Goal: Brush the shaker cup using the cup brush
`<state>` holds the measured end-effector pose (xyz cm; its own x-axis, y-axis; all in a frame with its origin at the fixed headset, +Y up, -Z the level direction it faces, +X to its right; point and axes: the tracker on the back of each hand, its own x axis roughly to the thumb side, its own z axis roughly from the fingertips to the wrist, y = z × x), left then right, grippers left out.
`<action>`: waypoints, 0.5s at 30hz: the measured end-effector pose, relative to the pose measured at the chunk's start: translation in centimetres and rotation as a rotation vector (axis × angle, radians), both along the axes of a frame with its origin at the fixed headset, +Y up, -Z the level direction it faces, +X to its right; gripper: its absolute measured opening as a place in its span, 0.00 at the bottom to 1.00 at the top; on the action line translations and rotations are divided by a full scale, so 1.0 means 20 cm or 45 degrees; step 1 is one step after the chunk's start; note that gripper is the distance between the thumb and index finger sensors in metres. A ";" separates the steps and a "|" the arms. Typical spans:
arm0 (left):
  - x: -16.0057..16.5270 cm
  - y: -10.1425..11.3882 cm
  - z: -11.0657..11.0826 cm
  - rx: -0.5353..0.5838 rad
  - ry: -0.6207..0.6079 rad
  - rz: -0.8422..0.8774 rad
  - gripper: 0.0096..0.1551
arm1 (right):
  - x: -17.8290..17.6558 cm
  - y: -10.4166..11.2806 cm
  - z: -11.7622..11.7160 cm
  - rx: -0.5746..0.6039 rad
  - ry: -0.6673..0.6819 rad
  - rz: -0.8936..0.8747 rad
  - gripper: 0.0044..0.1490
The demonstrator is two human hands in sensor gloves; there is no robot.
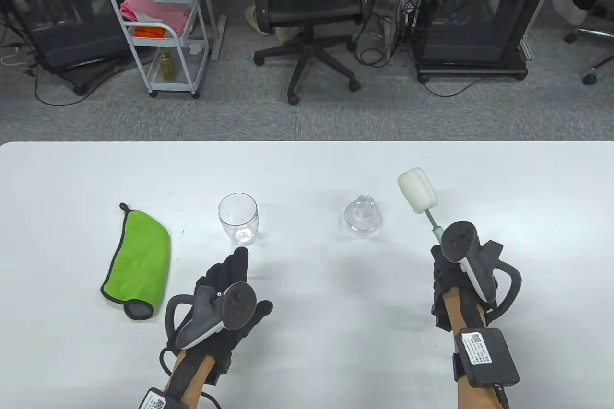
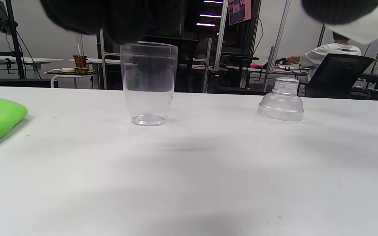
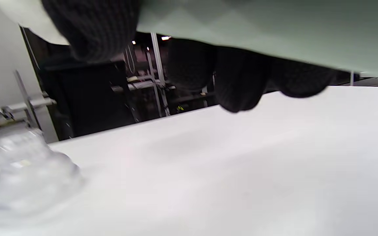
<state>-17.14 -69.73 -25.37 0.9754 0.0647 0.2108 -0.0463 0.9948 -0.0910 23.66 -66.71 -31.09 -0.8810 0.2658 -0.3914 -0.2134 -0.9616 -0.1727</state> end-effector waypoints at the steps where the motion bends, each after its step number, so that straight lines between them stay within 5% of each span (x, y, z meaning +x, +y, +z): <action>1: 0.00 0.00 0.00 -0.006 -0.002 -0.005 0.65 | -0.03 0.03 0.02 0.027 0.056 -0.026 0.38; 9: -0.02 0.00 0.00 -0.024 0.018 0.001 0.64 | -0.30 0.15 0.15 0.236 0.447 -0.082 0.42; 15: -0.05 0.00 0.00 -0.010 0.059 0.023 0.65 | -0.51 0.07 0.19 0.209 0.660 -0.064 0.37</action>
